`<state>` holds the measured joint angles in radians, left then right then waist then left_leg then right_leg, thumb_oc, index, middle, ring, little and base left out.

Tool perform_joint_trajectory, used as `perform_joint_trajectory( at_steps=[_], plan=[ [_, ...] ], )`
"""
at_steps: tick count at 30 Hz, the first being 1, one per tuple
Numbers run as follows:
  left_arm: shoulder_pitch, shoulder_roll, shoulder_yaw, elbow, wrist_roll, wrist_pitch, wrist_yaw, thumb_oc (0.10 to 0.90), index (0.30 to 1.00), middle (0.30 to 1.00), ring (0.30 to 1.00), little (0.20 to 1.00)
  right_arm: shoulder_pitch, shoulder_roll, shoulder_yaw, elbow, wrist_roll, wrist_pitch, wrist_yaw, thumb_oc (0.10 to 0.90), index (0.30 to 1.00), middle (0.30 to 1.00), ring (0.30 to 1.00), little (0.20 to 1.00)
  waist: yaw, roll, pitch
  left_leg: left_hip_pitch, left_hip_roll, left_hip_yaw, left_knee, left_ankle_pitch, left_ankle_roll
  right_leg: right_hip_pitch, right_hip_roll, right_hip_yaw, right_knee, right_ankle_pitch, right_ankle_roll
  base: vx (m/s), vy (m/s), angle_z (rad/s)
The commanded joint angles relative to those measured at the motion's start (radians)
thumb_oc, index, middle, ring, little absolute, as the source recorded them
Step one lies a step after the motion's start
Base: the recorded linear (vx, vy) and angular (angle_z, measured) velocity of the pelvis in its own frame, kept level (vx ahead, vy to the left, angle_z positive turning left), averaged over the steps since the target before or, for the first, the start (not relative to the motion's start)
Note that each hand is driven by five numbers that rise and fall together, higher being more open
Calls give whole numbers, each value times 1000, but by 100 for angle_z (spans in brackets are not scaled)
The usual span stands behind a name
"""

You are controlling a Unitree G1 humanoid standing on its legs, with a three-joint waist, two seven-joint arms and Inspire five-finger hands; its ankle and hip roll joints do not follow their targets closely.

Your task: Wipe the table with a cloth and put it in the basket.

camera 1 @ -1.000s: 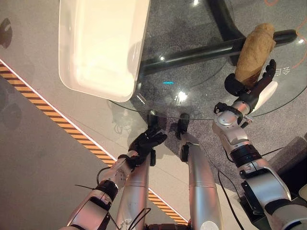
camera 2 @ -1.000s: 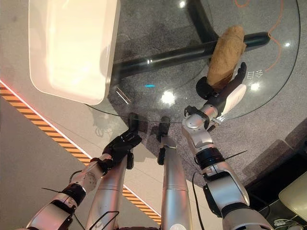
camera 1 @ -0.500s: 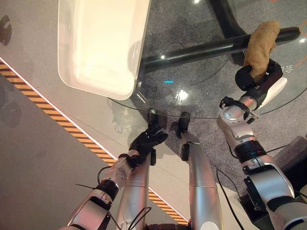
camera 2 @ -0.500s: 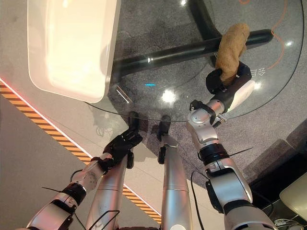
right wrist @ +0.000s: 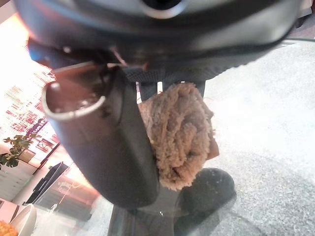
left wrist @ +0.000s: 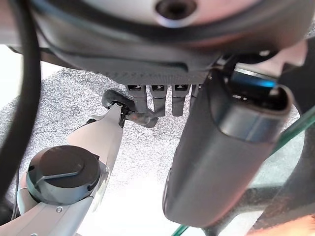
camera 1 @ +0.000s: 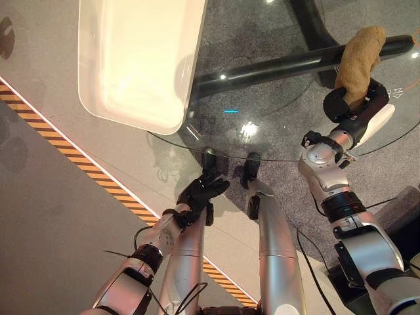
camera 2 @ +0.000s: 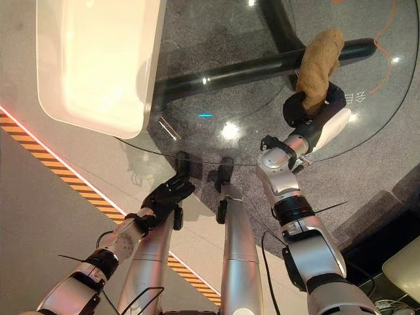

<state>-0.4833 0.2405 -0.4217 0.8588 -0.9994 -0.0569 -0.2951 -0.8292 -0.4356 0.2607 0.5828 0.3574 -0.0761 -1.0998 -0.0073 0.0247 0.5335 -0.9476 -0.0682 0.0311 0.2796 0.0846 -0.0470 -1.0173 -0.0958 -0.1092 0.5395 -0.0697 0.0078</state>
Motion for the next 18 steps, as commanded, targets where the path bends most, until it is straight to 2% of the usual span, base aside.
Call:
perform_joint_trajectory(
  at_steps=[1,5,6,12,18],
  plan=[
    [110,-41,-64,-18,-5,38,-5,800,900,900,900,900,32,-27,16,-85,-20,-59,64,100,300,300,300,200,7,41,-14,-66,-16,-6,211,-125,38,-3,2,33,-168,169,95,2,36,1],
    [112,-49,-65,-12,-12,32,-2,800,900,900,900,900,18,-14,53,-177,-108,-17,191,100,300,300,300,200,4,43,-14,-69,-17,-4,211,-125,40,-11,2,35,-165,166,95,0,51,1],
    [112,-49,-64,-12,-12,32,-3,800,900,900,900,900,18,-14,56,-181,-111,-15,194,100,300,300,300,200,4,43,-14,-70,-17,-3,210,-125,40,-11,1,35,-165,166,95,-2,40,0],
    [128,-59,-56,-8,9,20,-20,800,900,900,900,900,50,19,129,-269,-181,56,375,100,300,300,300,200,4,43,-14,-70,-19,0,203,-122,37,-12,-4,26,-165,158,95,2,22,2],
    [132,-72,-63,-19,13,3,-19,800,900,900,900,900,99,60,207,-277,-228,75,447,100,300,300,300,200,3,45,-14,-76,-22,3,200,-118,37,-18,-9,20,-163,152,93,0,9,1]
  ],
)
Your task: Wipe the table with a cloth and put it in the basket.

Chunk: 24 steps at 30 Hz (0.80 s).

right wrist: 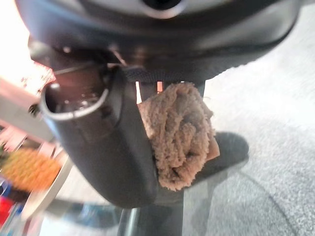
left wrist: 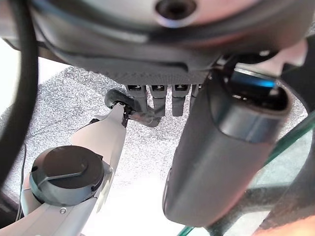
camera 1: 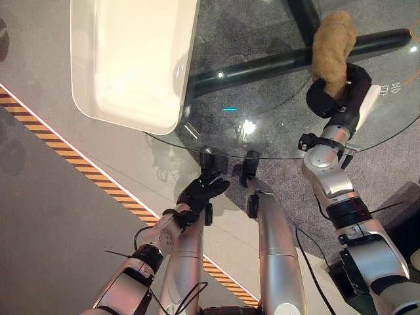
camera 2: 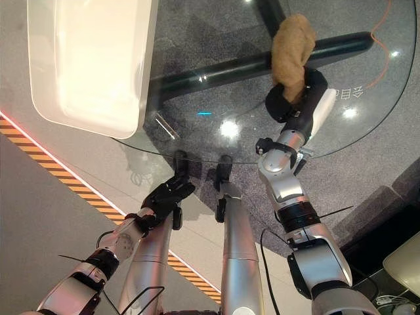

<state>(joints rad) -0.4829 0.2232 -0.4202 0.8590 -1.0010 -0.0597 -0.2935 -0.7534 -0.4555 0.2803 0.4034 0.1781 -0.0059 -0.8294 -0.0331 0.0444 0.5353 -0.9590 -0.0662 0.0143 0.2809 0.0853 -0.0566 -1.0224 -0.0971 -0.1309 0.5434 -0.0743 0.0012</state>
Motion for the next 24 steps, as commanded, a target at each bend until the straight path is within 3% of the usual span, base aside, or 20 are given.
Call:
perform_joint_trajectory(
  at_steps=[1,18,24],
  plan=[
    [132,-57,-65,-23,12,3,-19,800,900,900,900,900,29,84,195,-100,-54,8,184,100,300,300,300,200,29,26,-15,-66,-24,20,196,-118,47,-13,-8,40,-169,157,100,0,0,0],
    [117,-60,-89,-60,-9,11,33,800,900,900,900,900,61,112,289,-101,-82,-4,238,100,300,300,300,200,32,27,-15,-79,-27,21,196,-110,41,-26,-13,35,-163,156,105,0,0,0],
    [121,-55,-89,-78,-12,24,47,800,900,900,900,900,70,103,310,-124,-65,-25,332,100,300,300,300,200,34,24,-15,-81,-29,18,200,-110,42,-29,-13,33,-158,156,106,0,0,0]
  ],
)
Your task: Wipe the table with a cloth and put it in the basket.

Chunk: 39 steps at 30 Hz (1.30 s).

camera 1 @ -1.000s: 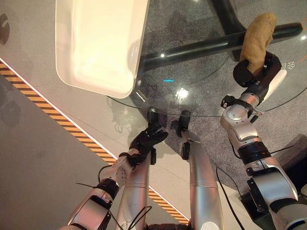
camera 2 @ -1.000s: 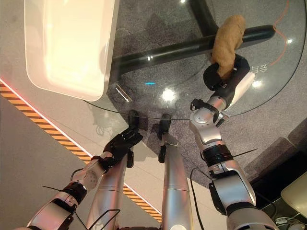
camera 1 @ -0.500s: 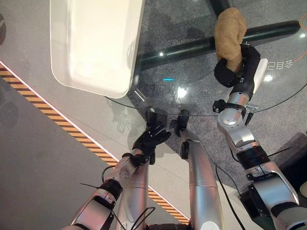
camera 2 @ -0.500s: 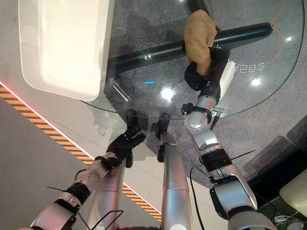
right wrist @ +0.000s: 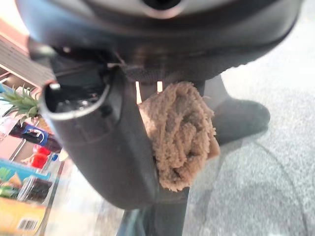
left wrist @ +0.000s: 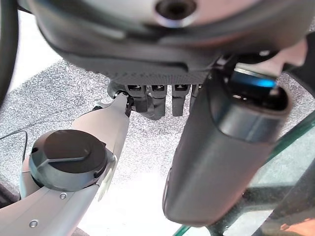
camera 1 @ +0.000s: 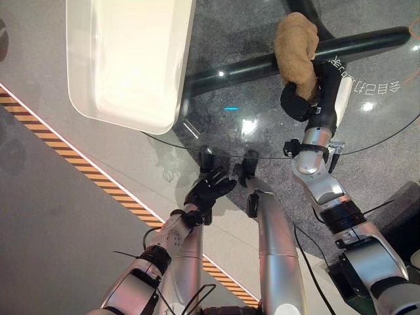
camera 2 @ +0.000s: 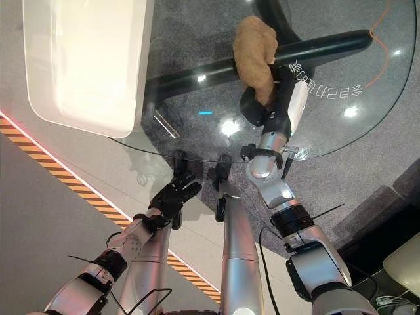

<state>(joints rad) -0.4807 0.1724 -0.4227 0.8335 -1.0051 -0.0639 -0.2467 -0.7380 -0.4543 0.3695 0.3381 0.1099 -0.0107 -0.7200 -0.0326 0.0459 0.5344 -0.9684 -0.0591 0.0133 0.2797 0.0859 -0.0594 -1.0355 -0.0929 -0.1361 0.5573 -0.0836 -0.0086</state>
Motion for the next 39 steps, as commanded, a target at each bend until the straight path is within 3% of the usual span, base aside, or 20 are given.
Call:
perform_joint_trajectory(
  at_steps=[1,9,18,28,39],
  plan=[
    [119,-3,-88,-55,-7,31,2,800,900,900,900,900,52,100,226,-70,2,-27,247,100,300,300,300,200,34,23,-14,-72,-37,18,202,-110,46,-16,-17,37,-171,166,116,0,0,0],
    [117,12,-91,-69,-16,43,7,800,900,900,900,900,51,77,253,-135,74,-28,331,100,300,300,300,200,34,17,-14,-75,-35,18,210,-113,46,-20,-15,35,-158,160,117,4,1,3],
    [114,22,-96,-89,-20,56,21,800,900,900,900,900,68,65,276,-172,71,2,368,100,300,300,300,200,32,12,-14,-78,-35,17,208,-111,47,-26,-13,34,-159,160,119,2,-9,14],
    [112,28,-94,-82,-27,53,27,800,900,900,900,900,86,62,256,-149,91,-11,294,100,300,300,300,200,28,9,-14,-76,-31,20,204,-109,47,-24,-9,37,-161,161,118,-1,0,1],
    [118,24,-87,-63,-24,38,21,800,900,900,900,900,97,67,158,-147,107,-99,127,100,300,300,300,200,18,4,-14,-62,-28,28,203,-114,50,-13,-4,47,-165,165,119,0,0,0]
  ],
)
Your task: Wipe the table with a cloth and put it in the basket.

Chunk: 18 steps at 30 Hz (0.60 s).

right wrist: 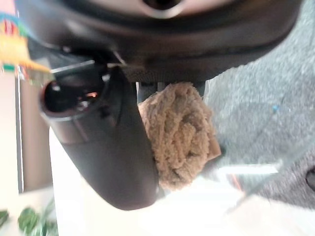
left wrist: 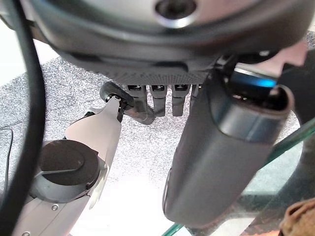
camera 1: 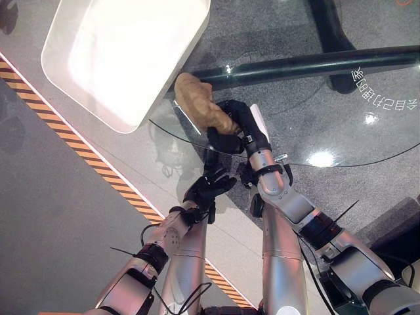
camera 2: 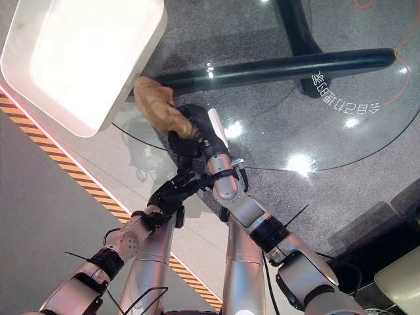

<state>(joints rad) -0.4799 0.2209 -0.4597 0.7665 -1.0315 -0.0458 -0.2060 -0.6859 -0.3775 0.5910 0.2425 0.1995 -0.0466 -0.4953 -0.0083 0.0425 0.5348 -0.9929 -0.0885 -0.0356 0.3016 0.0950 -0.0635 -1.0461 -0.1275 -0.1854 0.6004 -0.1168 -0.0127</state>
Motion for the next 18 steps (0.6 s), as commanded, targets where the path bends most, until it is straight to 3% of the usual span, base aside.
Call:
perform_joint_trajectory(
  at_steps=[1,4,18],
  plan=[
    [119,-25,-50,8,1,16,-20,800,900,900,900,900,42,-13,-79,-52,14,-63,-131,100,300,300,300,200,-7,7,-15,-36,4,79,182,-125,54,-2,31,99,-207,198,124,0,0,0],
    [125,-28,-32,30,9,10,-34,800,900,900,900,900,26,-31,-159,-36,-8,-60,-258,100,300,300,300,200,-10,3,-15,-28,8,79,185,-133,56,4,33,104,-208,199,124,0,0,0],
    [164,-1,-13,67,21,-16,-91,800,900,900,900,900,-75,-186,-364,137,118,-70,-443,100,300,300,300,200,-3,1,-15,-9,14,76,189,-158,65,26,40,106,-222,204,126,1,-10,-5]
  ],
)
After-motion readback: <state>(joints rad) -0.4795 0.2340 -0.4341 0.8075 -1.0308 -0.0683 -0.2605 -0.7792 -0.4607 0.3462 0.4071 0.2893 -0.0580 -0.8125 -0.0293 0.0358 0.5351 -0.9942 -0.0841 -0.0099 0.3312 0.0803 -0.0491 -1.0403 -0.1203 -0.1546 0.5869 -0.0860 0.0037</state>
